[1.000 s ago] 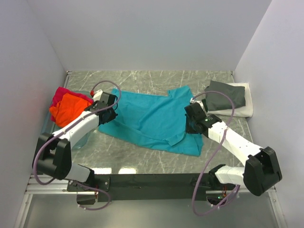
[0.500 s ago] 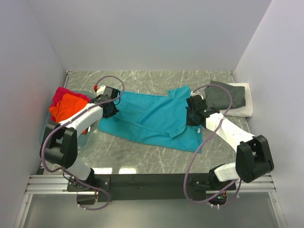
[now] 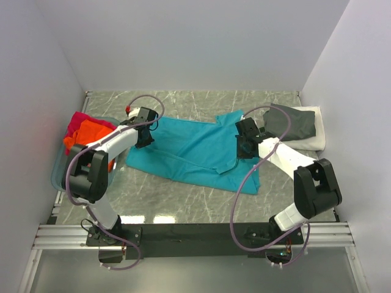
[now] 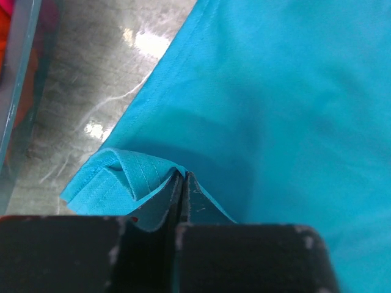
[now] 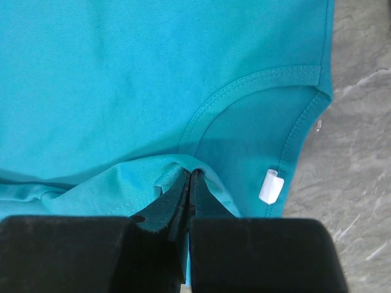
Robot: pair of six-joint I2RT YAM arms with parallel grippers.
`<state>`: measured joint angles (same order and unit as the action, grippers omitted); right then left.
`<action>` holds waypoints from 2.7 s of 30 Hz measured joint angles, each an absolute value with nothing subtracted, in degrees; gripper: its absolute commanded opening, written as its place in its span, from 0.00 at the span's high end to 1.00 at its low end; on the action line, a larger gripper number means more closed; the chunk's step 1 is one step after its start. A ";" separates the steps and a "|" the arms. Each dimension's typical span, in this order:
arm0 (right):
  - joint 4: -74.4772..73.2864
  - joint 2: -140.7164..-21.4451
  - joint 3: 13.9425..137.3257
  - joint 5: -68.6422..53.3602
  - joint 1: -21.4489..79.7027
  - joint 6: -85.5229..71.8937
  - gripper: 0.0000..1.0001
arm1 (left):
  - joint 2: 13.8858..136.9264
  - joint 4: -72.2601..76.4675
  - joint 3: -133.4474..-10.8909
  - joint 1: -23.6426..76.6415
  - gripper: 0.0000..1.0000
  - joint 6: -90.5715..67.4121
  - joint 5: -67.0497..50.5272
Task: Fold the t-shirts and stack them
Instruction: Fold the tshirt
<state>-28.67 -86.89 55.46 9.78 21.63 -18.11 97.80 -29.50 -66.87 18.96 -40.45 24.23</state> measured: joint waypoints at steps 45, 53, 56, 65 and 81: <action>-26.02 -91.57 52.53 -7.66 29.02 -21.02 0.52 | 90.61 -14.15 -49.82 41.39 0.30 -50.94 17.39; -25.91 -87.99 57.21 -0.10 28.82 -21.63 0.47 | 89.67 -14.44 -49.21 41.45 0.28 -51.20 18.31; -25.98 -86.43 57.32 2.22 28.64 -21.76 0.47 | 87.66 -14.87 -49.21 41.45 0.25 -50.72 19.68; -26.96 -78.11 47.16 3.97 28.53 -24.27 0.45 | 85.54 -15.77 -47.35 40.36 0.07 -50.26 25.65; -22.57 -80.05 38.59 -0.32 21.19 -26.00 0.42 | 86.80 -9.19 -40.36 37.15 0.06 -49.01 28.21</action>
